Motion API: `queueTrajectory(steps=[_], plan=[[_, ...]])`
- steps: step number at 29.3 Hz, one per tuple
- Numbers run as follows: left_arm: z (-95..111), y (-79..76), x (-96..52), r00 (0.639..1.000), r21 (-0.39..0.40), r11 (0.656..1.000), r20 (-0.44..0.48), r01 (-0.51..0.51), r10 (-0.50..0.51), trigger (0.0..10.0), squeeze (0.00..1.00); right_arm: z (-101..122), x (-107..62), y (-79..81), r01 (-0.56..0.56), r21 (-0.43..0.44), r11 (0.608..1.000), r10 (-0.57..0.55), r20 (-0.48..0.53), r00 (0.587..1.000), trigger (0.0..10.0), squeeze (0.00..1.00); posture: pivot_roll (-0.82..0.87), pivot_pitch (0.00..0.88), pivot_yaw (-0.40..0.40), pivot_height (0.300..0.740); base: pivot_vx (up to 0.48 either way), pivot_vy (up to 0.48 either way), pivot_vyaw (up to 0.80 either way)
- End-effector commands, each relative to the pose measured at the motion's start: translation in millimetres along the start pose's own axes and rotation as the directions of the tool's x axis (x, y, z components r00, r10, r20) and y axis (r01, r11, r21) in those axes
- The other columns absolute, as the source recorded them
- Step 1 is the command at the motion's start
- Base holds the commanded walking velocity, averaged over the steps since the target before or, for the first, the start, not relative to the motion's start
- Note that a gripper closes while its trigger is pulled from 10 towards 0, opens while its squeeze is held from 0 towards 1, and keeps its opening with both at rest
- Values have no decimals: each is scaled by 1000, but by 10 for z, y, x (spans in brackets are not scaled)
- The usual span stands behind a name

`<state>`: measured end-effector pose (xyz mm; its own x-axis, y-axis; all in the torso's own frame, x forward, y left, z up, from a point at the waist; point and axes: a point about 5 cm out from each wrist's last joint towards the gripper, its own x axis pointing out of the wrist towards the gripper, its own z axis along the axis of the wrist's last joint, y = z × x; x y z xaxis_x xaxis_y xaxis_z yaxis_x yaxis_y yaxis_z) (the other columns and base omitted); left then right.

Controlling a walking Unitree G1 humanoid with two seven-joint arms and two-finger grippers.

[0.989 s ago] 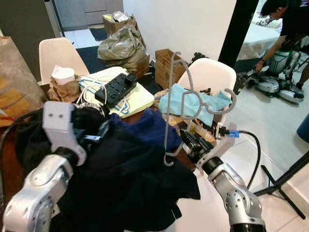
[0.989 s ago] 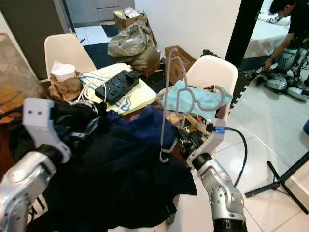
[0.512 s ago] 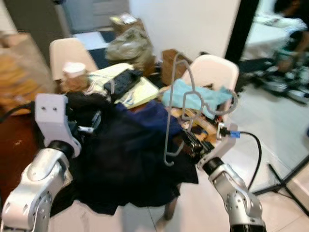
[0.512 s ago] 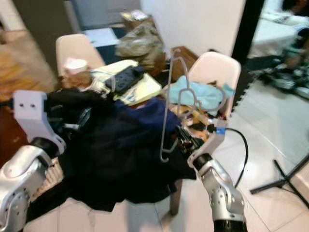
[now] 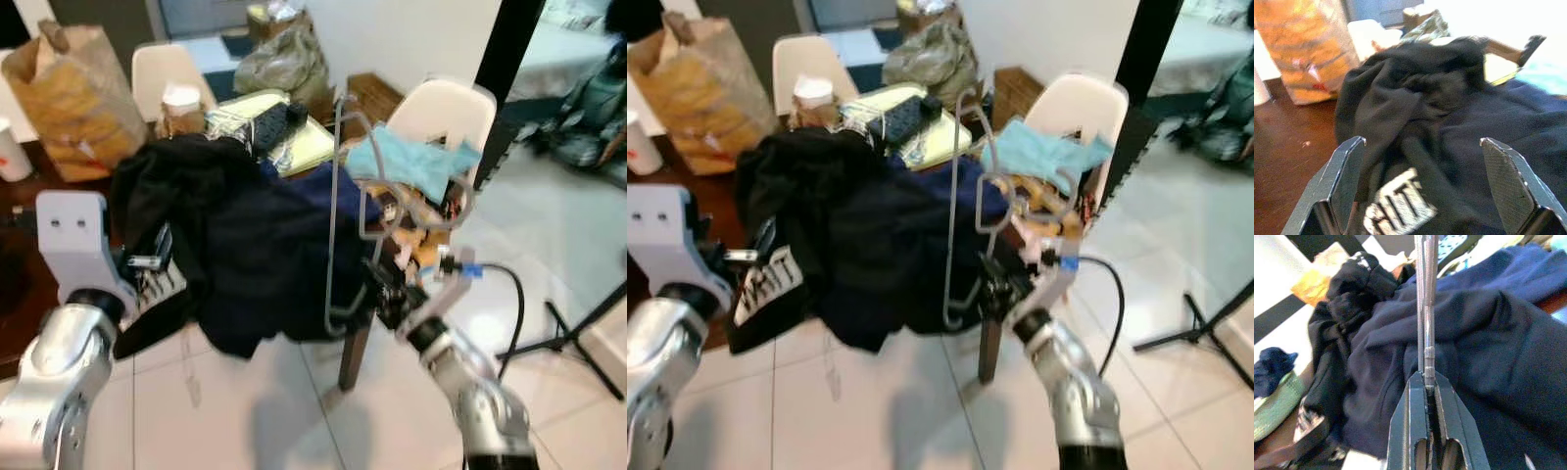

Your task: Hang hanger

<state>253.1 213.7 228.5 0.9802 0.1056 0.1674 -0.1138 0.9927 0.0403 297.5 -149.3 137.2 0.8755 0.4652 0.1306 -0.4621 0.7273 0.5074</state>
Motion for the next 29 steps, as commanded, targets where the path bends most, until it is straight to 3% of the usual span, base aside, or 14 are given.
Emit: queueTrajectory(steps=[1, 13, 21, 29], plan=[[-12, -13, -7, 1000, 3, 1000, -2, -2, 2, 10000, 0, 75, 11, 63, -57, 19, 998, 56, 39, 998, 10000, 0, 10, 76, 1, 740, -315, 0, 781], [-58, -88, -27, 1000, -7, 1000, 17, -6, 6, 10000, 0, 97, 63, 268, -193, -45, 980, 193, 8, 981, 10000, 0, 9, 70, -2, 740, -24, 0, 781], [-97, -18, -53, 999, -12, 999, 19, -35, 35, 10000, 0, 102, 73, 241, -185, -55, 981, 186, 6, 983, 10000, 0, 10, 71, -5, 740, 0, 0, 780], [-215, 86, -108, 997, -5, 997, 8, -73, 73, 10000, 0, 59, 88, 172, -136, -113, 984, 134, -26, 991, 10000, 0, 12, 69, -8, 740, 314, 0, 0]])
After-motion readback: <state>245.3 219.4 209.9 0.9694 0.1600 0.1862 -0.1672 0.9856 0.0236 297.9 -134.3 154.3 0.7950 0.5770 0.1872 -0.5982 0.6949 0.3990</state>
